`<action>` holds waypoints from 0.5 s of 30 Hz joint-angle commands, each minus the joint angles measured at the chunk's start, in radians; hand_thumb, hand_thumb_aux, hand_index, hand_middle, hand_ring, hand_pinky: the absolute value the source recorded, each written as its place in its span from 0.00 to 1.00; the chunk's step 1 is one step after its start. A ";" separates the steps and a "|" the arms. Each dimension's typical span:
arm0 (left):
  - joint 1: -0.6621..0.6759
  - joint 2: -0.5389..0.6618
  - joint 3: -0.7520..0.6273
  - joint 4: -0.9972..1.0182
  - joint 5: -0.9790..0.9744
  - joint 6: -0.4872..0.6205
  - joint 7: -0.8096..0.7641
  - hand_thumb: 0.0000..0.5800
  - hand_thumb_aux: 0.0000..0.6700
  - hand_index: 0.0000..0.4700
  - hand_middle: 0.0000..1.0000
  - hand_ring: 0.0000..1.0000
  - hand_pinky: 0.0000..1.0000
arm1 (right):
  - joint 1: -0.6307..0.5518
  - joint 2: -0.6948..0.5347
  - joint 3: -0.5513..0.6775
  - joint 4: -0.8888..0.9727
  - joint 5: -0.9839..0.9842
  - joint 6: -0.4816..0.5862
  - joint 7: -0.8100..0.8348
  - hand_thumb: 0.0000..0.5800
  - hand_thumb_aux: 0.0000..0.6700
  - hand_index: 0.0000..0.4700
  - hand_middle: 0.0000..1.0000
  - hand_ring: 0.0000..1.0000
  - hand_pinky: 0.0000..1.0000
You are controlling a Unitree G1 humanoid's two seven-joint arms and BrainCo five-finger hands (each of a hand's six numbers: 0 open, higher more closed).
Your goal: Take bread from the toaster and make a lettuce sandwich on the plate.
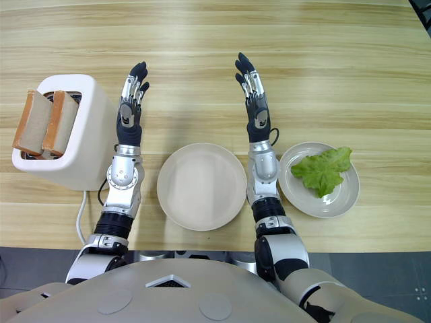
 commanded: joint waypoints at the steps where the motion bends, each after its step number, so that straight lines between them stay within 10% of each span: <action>1: 0.003 0.006 0.006 0.011 0.011 -0.001 0.003 0.00 0.00 0.00 0.00 0.00 0.00 | 0.006 0.002 0.001 0.002 -0.001 0.002 0.002 0.00 0.00 0.00 0.00 0.00 0.00; 15: 0.030 0.038 -0.005 -0.148 0.035 0.044 -0.027 0.00 0.00 0.00 0.00 0.00 0.00 | 0.010 0.000 -0.005 0.004 0.002 0.005 -0.004 0.00 0.00 0.00 0.00 0.00 0.00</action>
